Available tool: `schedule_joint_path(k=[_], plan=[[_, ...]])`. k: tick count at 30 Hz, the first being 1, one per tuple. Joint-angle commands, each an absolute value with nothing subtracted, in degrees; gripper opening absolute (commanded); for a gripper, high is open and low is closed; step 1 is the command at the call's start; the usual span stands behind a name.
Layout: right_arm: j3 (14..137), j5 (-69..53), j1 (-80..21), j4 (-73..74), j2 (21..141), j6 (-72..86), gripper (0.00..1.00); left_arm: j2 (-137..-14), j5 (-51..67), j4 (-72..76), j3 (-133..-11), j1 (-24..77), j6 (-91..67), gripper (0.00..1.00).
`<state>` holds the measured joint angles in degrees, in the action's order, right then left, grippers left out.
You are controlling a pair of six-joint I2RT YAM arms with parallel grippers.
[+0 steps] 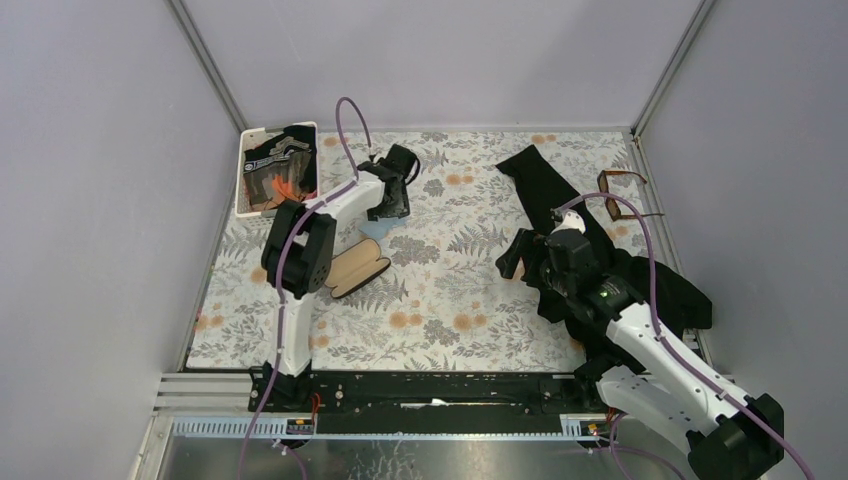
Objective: Organize the sunglasses
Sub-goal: Move the glasses cleaning cloth to the center of the board.
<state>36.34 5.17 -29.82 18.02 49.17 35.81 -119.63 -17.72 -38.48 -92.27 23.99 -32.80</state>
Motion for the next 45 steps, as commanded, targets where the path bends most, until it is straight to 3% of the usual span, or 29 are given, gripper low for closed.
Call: schedule_joint_path(k=[1,10,17,18,32,33,37,38,42,45], plan=[[37.5,6.5,-29.5,19.2,47.6,35.4,1.0,-123.0,-18.0,-37.5,-95.4,21.5,-33.0,0.58],[37.7,6.2,-29.5,18.6,48.3,35.6,1.0,-125.8,-15.2,-36.5,-92.5,19.6,-33.6,0.42],[37.8,6.4,-29.5,19.1,47.7,35.6,1.0,-125.0,-12.2,-36.6,-92.6,19.9,-33.6,0.01],[37.7,6.6,-29.5,19.2,47.5,35.6,1.0,-124.4,-11.5,-36.6,-92.6,20.2,-33.4,0.0],[37.3,13.0,-29.5,22.0,45.8,35.1,1.0,-121.3,5.6,-36.3,-91.2,42.3,-31.4,0.0],[37.3,13.5,-29.5,22.4,45.6,34.9,1.0,-121.0,7.3,-36.2,-91.1,43.8,-30.9,0.02],[36.6,14.4,-29.5,22.8,45.1,34.7,1.0,-116.8,8.8,-37.6,-90.2,46.0,-29.9,0.48],[36.2,14.1,-29.5,22.2,45.0,34.6,1.0,-114.8,7.8,-37.9,-89.5,45.9,-29.9,0.52],[33.7,10.2,-29.5,17.7,46.9,34.9,0.98,-107.7,5.3,-37.8,-85.6,44.0,-31.0,0.55],[33.0,7.5,-29.5,14.2,51.6,35.4,0.85,-103.8,4.1,-37.1,-81.1,42.1,-33.1,0.53]])
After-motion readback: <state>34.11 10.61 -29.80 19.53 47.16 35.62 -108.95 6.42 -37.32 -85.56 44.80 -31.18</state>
